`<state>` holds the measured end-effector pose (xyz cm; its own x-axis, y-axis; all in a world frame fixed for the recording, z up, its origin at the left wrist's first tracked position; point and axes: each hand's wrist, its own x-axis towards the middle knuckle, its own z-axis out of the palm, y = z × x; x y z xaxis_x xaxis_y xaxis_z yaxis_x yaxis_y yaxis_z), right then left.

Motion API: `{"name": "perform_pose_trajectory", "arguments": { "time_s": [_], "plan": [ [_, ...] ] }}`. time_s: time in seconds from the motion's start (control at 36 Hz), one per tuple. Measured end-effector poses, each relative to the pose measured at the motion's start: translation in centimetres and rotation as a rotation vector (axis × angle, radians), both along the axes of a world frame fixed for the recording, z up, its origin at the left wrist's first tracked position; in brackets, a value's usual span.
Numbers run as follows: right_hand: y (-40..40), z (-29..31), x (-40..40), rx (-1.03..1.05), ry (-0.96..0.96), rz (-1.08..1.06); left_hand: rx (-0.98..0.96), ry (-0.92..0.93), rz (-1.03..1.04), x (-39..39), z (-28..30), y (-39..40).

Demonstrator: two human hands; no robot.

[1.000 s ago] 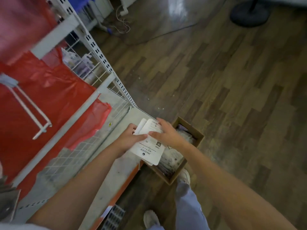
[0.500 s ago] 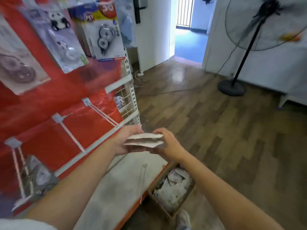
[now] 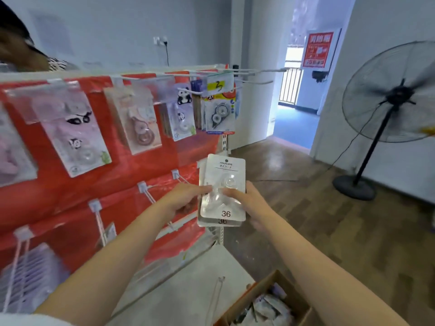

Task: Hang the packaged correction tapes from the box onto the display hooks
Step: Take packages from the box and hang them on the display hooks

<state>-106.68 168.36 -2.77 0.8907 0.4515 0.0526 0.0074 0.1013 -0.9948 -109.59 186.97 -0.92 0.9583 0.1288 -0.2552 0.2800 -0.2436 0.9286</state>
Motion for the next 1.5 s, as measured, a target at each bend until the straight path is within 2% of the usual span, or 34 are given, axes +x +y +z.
{"name": "perform_pose_trajectory", "arguments": {
  "time_s": [0.11, 0.28, 0.5, 0.67, 1.03, 1.14, 1.19, 1.39, 1.5],
  "plan": [
    [1.1, 0.6, -0.6, 0.016, 0.046, 0.104, -0.039, -0.050, 0.048, -1.2, 0.0, 1.4],
    [3.8, 1.1, -1.0, -0.002, 0.058, 0.114, -0.333, -0.095, 0.130, -3.1, 0.1, 2.3],
    [5.9, 1.2, -2.0, -0.081, -0.001, 0.067, -0.152, -0.228, 0.313, -4.6, 0.4, 4.6],
    [5.6, 1.4, -1.2, -0.038, 0.036, -0.152, -0.262, -0.312, 0.461, -6.4, 0.8, 7.6],
    [8.6, 2.1, -3.3, -0.125, 0.086, -0.071, -0.226, -0.295, 0.509, -9.6, 0.9, 9.5],
    [9.4, 0.7, -2.4, -0.108, 0.108, -0.001, -0.212, -0.276, 0.570, -11.2, 1.2, 9.5],
    [9.5, 2.1, -4.3, -0.119, 0.113, 0.029, -0.197, -0.265, 0.613, -12.0, 1.2, 9.5],
    [8.5, 3.9, -7.3, -0.130, 0.044, 0.134, -0.181, -0.234, 0.722, -15.2, 1.7, 7.6],
    [7.0, 4.0, -8.6, -0.108, 0.091, 0.156, -0.167, -0.255, 0.750, -17.1, 1.8, 5.2]
  ]
}}
